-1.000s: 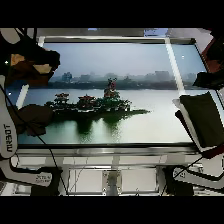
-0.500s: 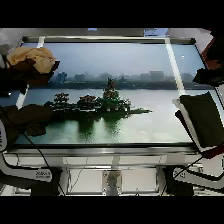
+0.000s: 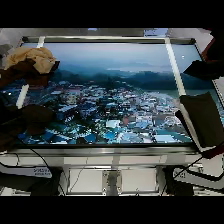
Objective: Fold the shirts.
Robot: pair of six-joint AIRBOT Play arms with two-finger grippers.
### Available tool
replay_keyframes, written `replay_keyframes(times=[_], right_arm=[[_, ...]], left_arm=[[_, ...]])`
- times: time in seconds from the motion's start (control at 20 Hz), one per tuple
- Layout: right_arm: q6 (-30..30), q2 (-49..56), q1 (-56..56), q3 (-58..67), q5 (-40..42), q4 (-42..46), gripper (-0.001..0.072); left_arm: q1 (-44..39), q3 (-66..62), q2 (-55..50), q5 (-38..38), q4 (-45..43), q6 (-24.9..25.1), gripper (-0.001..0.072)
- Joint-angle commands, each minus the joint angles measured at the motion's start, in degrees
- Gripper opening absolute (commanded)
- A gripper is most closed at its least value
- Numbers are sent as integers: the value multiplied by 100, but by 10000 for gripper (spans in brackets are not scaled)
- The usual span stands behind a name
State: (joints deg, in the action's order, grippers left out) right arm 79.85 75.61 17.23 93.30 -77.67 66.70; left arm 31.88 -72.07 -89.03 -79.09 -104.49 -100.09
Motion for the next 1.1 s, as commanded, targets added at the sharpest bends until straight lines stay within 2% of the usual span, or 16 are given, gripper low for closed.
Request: replay_keyframes(times=[0.0, 0.35, 0.4, 0.55, 0.6, 0.75, 0.8, 1.05], right_arm=[[164, 2, -188, -2, -20, -337, 444], [155, 9, -791, -2, 35, -319, 443], [155, 9, -850, -2, 50, -306, 444], [155, 9, -970, -2, 66, -280, 443], [155, 9, -984, -2, 68, -278, 443], [157, 9, -981, -2, 70, -267, 443], [157, 9, -981, -2, 74, -267, 443], [153, 9, -981, -2, 79, -227, 443]], left_arm=[[203, 315, -4, 885, 293, 31, 623], [201, 315, -7, 2094, 1488, 181, 612], [201, 315, -17, 2227, 1495, 181, 522], [201, 315, -153, 2417, 1464, 184, 65], [201, 315, -221, 2402, 1473, 203, 14], [201, 313, -284, 2295, 1768, 251, 14], [201, 308, -267, 2256, 2138, 446, 13], [-144, 184, -66, 2002, 5549, 2249, 12]])
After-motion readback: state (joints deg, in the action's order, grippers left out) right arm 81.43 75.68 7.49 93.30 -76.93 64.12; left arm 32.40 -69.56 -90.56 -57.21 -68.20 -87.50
